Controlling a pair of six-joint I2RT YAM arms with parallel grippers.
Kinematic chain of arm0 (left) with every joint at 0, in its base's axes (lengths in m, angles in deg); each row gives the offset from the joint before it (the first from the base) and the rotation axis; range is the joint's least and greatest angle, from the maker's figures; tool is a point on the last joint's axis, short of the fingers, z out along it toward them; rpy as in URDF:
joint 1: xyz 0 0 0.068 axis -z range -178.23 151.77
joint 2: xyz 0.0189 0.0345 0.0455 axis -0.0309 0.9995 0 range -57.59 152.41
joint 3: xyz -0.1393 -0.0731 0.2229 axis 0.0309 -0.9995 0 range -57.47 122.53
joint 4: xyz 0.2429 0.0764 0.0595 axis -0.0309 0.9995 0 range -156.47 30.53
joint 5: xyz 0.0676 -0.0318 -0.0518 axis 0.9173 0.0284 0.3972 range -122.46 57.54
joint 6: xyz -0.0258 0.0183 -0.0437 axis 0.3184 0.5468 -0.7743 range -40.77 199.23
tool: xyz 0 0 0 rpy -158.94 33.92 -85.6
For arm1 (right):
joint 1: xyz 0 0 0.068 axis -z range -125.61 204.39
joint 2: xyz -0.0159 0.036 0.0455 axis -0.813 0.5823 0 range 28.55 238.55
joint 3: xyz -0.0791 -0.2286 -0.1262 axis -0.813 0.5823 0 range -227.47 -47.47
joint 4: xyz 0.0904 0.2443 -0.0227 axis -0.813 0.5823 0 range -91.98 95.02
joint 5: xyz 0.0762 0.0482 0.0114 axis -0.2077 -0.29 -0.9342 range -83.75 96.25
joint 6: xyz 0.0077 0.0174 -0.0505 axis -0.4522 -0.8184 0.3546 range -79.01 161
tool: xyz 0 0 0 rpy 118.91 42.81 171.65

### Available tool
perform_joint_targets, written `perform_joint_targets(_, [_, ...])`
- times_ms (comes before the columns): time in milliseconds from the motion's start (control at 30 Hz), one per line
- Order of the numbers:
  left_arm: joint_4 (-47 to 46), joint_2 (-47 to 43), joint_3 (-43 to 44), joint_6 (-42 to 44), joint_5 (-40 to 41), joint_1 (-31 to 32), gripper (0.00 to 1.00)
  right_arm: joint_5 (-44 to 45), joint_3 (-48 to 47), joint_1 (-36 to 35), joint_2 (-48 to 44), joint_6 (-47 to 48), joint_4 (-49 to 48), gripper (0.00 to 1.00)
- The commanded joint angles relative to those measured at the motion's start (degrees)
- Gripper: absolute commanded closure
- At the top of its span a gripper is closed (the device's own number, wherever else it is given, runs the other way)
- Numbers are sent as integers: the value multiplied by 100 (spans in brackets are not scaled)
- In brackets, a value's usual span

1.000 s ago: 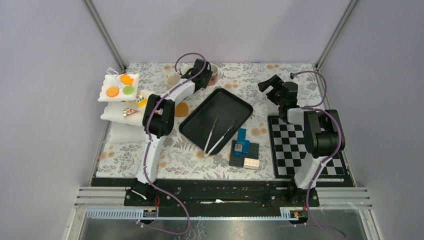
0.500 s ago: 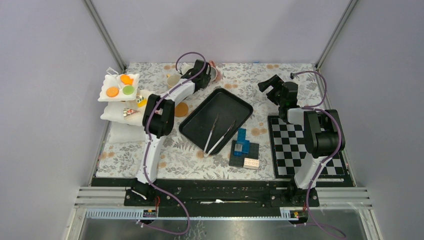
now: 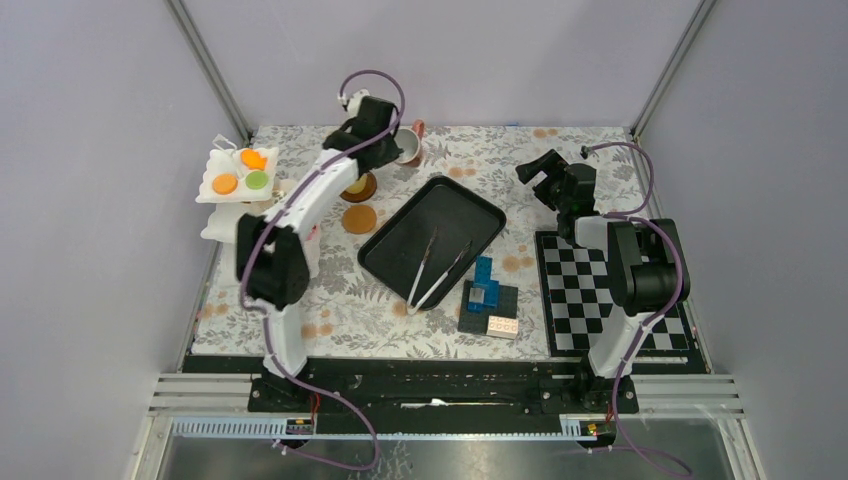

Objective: Serve the afternoon tea

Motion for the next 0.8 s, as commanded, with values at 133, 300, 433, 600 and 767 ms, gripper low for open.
perform_joint_targets(133, [804, -1814, -984, 2182, -146, -364, 100, -177, -197, 43, 105, -94, -135, 2])
perform_joint_targets(300, [1307, -1669, -975, 1634, -850, -968, 100, -242, -233, 44, 145, -111, -137, 2])
perform_joint_targets(433, [1553, -1424, -963, 1399, -721, -984, 100, -270, -252, 53, 160, -117, -137, 2])
perform_joint_targets(600, [1268, -1398, -1296, 1189, -643, -975, 100, -271, -253, 49, 167, -121, -137, 2])
perform_joint_targets(767, [1266, -1182, -1427, 1201, -453, -971, 100, -288, -260, 54, 182, -123, -137, 2])
